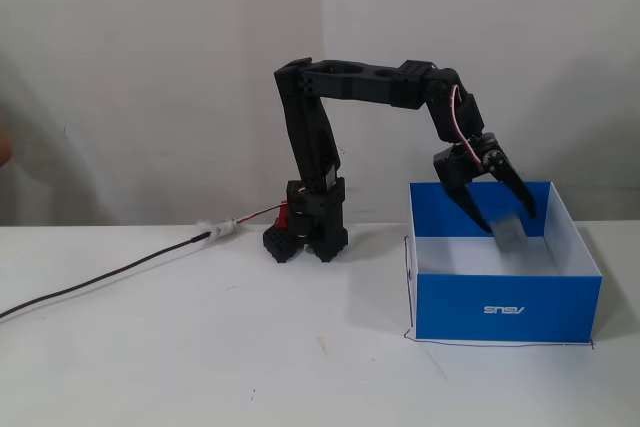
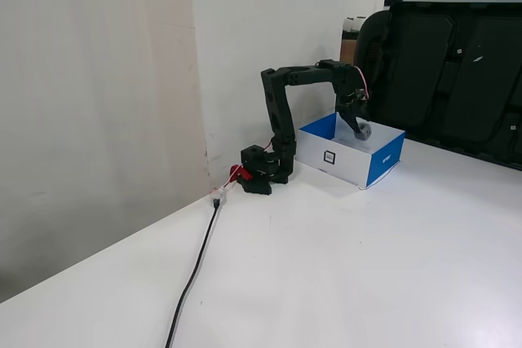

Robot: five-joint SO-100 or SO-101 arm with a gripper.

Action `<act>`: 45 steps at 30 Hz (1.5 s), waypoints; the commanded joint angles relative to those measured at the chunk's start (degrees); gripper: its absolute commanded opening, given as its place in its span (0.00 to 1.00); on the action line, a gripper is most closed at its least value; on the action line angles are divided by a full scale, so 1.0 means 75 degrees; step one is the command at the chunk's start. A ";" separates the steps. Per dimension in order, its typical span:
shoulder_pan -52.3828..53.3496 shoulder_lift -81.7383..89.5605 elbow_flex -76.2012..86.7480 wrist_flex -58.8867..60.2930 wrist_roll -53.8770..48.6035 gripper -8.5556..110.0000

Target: Pick the gray block and keep it in the box.

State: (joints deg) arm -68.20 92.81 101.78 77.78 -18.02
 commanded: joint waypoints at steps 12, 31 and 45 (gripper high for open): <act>0.1852 0.1523 -0.1828 0.1465 0.0316 0.07; 0.6680 0.3480 -0.0023 0.0293 0.0187 0.07; 0.7910 0.3973 0.3422 -0.2801 0.0117 0.07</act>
State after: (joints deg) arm -9.32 119.53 127.79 58.45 -16.79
